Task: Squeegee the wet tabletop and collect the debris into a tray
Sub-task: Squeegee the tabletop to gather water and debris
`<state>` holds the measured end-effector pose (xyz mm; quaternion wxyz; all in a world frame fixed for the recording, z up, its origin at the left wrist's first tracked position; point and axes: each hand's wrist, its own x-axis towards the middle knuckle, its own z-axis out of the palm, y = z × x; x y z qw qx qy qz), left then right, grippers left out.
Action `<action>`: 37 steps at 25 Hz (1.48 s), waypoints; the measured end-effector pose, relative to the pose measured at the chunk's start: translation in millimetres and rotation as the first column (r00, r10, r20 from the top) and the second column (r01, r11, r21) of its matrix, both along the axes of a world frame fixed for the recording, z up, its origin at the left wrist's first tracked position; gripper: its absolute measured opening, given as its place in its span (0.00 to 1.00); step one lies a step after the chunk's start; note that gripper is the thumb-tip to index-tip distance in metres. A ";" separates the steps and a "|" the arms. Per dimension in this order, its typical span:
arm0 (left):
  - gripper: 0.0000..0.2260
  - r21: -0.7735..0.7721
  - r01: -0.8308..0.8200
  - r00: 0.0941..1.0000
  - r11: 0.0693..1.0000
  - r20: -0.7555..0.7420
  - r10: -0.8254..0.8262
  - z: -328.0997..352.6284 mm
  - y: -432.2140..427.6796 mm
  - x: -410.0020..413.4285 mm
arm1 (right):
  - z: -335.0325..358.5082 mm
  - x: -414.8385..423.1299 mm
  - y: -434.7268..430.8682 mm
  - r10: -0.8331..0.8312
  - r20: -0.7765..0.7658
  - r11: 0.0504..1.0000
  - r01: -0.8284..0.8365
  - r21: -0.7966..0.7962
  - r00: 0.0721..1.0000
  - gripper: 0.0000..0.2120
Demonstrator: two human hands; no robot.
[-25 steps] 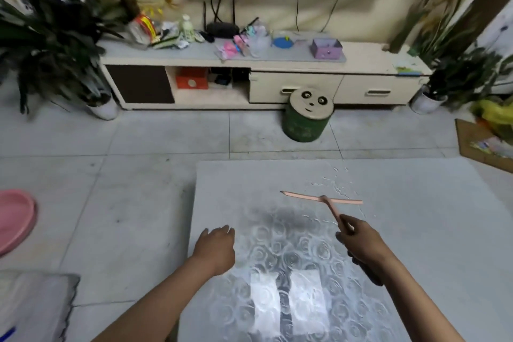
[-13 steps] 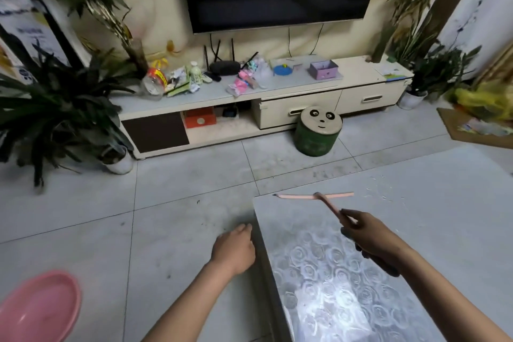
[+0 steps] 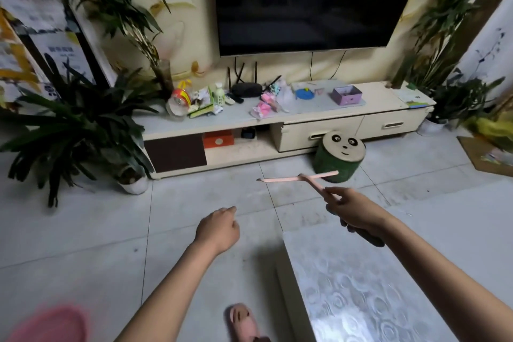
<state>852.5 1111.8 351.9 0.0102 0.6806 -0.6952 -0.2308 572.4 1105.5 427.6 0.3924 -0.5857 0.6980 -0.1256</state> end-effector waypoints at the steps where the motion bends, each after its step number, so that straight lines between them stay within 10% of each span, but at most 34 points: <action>1: 0.22 -0.007 0.009 1.000 1.000 0.020 -0.009 -2.5 -30.3 13.1 | -4.3 9.6 -25.5 -0.006 0.018 1.000 0.006 -0.008 1.000 0.17; 20: 0.21 -0.003 0.193 0.973 0.981 -0.125 -0.191 5.7 -531.7 92.2 | -9.7 98.6 -425.1 -0.257 0.083 0.964 0.262 -0.053 0.963 0.19; 30: 0.20 0.010 0.454 0.884 0.891 -0.132 -0.448 10.4 -755.6 -50.6 | -16.2 17.7 -581.4 -0.501 0.161 0.858 0.513 -0.038 0.850 0.09; 37: 0.21 0.151 0.490 0.869 0.859 -0.160 -0.468 -26.5 -899.8 -210.3 | -37.2 -123.8 -708.1 -0.598 0.199 0.792 0.611 -0.005 0.777 0.21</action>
